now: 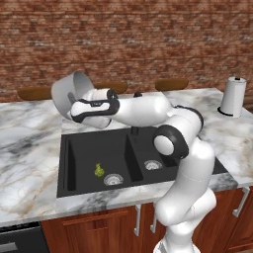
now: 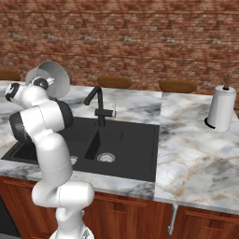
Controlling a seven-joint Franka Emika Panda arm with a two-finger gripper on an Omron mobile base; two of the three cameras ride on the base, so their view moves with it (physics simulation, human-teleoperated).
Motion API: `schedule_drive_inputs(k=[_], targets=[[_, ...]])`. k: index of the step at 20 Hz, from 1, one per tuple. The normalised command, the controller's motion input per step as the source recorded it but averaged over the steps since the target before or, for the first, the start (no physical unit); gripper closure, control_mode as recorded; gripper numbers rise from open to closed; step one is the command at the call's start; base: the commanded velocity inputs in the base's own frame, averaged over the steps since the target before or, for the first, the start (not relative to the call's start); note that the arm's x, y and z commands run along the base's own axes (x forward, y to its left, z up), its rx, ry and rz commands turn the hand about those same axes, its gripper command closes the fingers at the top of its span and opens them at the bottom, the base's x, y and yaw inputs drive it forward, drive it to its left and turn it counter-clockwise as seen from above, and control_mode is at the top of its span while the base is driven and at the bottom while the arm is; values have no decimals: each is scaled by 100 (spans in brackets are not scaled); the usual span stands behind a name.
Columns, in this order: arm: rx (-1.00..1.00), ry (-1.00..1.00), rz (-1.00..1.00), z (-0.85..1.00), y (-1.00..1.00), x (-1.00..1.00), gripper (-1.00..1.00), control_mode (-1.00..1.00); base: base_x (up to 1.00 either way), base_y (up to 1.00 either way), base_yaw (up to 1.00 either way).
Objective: Dump the broccoli from the pot into the sink. Then turn on the water and wash the broccoli. Then turn off the water and put the broccoli back in the pot.
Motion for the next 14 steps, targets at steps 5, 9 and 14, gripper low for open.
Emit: schedule_drive_inputs(k=[5,9,14], targets=[[-13,0,0,29,2,-1,100,-100,0,0,0],[-13,-1,0,27,2,-4,100,-100,0,0,0],[-14,-4,0,20,6,-8,100,-100,0,0,0]])
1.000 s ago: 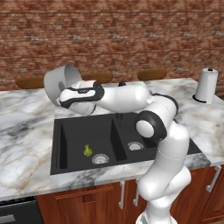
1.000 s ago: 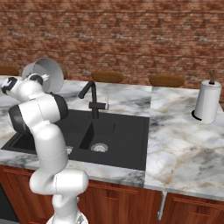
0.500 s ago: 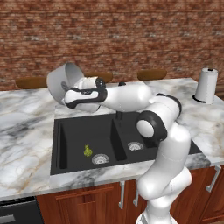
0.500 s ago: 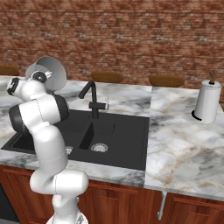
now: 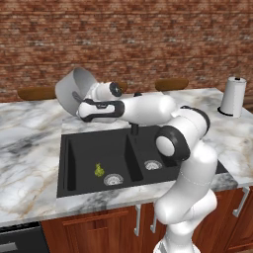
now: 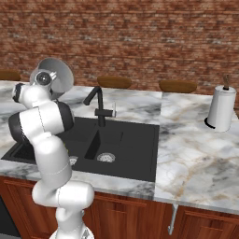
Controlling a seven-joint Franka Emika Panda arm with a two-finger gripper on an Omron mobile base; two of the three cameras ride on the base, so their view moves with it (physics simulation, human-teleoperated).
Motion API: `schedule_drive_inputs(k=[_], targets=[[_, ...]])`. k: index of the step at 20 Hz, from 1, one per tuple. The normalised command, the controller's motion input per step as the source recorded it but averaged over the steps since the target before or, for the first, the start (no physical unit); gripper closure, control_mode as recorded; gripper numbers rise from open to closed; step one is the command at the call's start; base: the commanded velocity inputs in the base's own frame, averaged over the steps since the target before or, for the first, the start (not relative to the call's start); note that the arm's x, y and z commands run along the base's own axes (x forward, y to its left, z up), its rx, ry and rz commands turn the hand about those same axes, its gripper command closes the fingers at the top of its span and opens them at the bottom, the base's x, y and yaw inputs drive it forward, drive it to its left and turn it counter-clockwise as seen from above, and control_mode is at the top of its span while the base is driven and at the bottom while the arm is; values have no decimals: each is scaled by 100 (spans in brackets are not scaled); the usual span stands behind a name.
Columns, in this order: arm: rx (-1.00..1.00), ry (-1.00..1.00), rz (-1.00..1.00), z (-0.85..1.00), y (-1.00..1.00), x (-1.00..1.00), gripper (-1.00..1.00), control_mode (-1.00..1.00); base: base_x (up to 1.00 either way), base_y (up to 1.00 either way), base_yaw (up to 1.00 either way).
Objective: Dump the broccoli from the pot into the sink. Then turn on the water and wash the broccoli. Then turn off the water and put the broccoli back in the pot.
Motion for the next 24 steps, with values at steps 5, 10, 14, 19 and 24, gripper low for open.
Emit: schedule_drive_inputs(k=[5,10,14,19,24], targets=[[-15,-5,0,18,13,-9,100,-100,0,0,0],[-15,-1,0,26,19,-1,100,-100,0,0,0],[-10,0,0,38,19,0,100,-100,0,0,0],[-6,0,0,41,17,0,100,-100,0,0,0],[-7,1,0,11,23,0,100,-100,0,0,0]])
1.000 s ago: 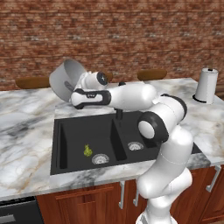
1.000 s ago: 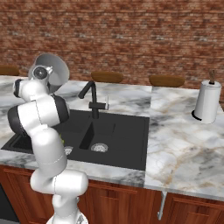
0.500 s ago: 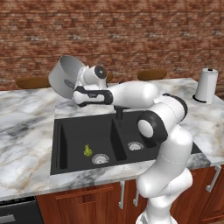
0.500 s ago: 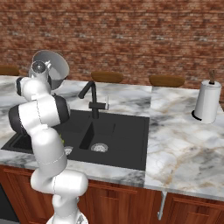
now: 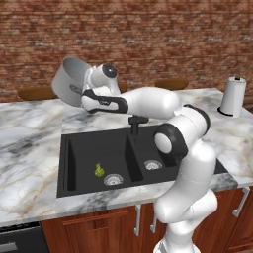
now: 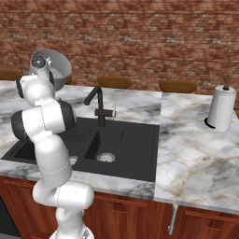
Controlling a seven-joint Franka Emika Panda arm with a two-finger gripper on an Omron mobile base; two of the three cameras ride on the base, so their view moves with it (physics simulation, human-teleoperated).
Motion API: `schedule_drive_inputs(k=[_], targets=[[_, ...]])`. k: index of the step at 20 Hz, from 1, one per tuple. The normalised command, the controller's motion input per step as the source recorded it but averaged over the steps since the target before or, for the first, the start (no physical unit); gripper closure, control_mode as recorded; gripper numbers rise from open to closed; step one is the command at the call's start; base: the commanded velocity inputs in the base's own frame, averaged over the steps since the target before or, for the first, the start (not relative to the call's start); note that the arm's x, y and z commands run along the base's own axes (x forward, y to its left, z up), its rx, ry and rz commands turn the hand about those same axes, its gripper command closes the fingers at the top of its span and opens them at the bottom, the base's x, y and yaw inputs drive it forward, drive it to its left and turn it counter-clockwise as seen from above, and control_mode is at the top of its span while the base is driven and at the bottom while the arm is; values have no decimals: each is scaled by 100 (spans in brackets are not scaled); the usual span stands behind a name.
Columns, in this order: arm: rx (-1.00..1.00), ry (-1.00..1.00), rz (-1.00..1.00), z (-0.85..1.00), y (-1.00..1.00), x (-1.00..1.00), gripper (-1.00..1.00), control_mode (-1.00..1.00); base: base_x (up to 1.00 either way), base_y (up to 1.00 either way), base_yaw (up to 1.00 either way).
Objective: Dump the broccoli from the pot into the sink. Then turn on the water and wash the broccoli. Then turn off the water and put the broccoli back in the pot.
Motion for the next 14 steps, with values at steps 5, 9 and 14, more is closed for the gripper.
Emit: schedule_drive_inputs(k=[5,9,14], targets=[[-9,3,0,0,26,-1,100,-100,0,0,0],[-8,0,0,1,27,-1,100,-100,0,0,0],[-9,0,0,6,34,-1,100,-100,0,0,0]])
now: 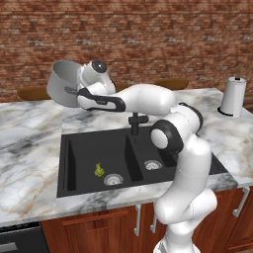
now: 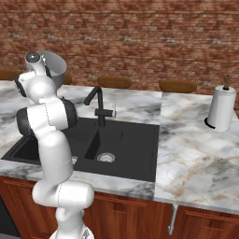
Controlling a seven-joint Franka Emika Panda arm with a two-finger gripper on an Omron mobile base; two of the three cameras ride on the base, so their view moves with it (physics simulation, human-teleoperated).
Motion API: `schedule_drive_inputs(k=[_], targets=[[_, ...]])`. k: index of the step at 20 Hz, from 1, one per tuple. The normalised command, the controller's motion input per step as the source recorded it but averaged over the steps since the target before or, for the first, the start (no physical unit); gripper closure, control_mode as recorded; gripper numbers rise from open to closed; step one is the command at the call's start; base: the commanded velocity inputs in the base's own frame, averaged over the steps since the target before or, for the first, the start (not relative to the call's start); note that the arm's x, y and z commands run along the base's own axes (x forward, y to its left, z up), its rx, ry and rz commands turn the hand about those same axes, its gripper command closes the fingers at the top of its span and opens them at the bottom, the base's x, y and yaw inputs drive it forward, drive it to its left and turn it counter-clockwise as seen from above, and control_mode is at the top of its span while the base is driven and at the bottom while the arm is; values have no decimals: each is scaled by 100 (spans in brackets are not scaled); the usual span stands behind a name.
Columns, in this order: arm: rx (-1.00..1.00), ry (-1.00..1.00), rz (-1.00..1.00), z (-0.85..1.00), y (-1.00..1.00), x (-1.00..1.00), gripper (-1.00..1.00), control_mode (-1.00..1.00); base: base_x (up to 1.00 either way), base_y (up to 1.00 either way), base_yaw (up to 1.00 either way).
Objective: Dump the broccoli from the pot into the sink. Then turn on the water and wash the broccoli. Then turn off the water and put the broccoli back in the pot.
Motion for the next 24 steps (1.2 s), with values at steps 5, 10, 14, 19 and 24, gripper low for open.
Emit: schedule_drive_inputs(k=[5,10,14,19,24], targets=[[-11,0,0,0,36,-4,100,-100,0,0,0],[-10,0,0,0,31,-9,100,-100,0,0,0],[-8,0,0,0,20,-19,100,-100,0,0,0],[-5,0,0,-9,10,-32,100,-100,0,0,0],[0,0,0,-23,1,-52,100,-100,0,0,0]])
